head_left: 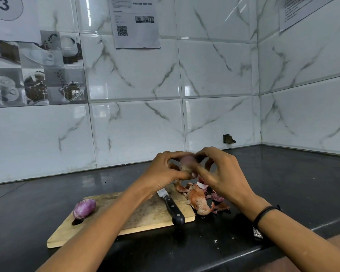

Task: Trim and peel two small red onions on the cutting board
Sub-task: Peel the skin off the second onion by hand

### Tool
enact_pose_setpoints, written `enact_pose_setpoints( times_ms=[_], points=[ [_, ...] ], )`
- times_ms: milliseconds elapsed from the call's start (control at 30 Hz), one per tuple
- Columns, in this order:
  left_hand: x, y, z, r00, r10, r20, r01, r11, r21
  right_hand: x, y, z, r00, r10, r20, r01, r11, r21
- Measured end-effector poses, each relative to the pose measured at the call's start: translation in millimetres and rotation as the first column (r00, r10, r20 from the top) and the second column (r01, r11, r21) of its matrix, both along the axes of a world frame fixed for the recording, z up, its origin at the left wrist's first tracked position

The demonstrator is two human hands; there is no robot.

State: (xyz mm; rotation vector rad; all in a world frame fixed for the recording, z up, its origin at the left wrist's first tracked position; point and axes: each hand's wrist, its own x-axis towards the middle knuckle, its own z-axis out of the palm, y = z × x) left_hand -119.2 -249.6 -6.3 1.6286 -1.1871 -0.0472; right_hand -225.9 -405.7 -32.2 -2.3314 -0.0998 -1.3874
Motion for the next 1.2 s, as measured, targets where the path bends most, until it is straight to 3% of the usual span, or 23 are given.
enact_pose_setpoints(
  times_ms=[133,300,433,600,767,1033,1200],
  points=[
    [-1.0,-3.2,-2.6,1.000,-0.012,-0.025,0.012,1.000,-0.004,1.1,-2.2,1.9,0.998,0.005,0.070,-0.007,1.000,0.024],
    [-2.7,-4.1,-0.6,1.000,-0.021,0.008,0.021,1.000,0.006,5.4,-2.4,-0.1,0.983,-0.176,-0.053,0.181,0.977,0.109],
    [-2.9,-3.2,0.9,1.000,-0.009,0.016,0.009,1.000,0.003,-0.6,0.2,0.4,0.976,-0.202,-0.079,0.211,0.969,0.128],
    [-3.3,-3.3,0.3,0.999,0.033,0.006,-0.033,0.999,0.012,-2.6,4.2,0.9,0.998,-0.066,-0.015,0.067,0.992,0.102],
    [-8.8,-3.8,0.0,0.999,0.040,-0.020,-0.040,0.999,-0.004,1.4,3.7,0.7,0.998,-0.051,-0.047,0.051,0.999,0.018],
    [-10.9,-4.7,-0.4,0.999,0.042,-0.018,-0.041,0.998,0.049,5.1,-6.5,0.6,0.994,-0.086,-0.063,0.095,0.983,0.159],
    [-13.2,-4.2,1.2,0.996,0.086,0.016,-0.086,0.995,0.048,-4.2,2.8,4.1,0.996,0.086,0.034,-0.091,0.977,0.191]
  ],
)
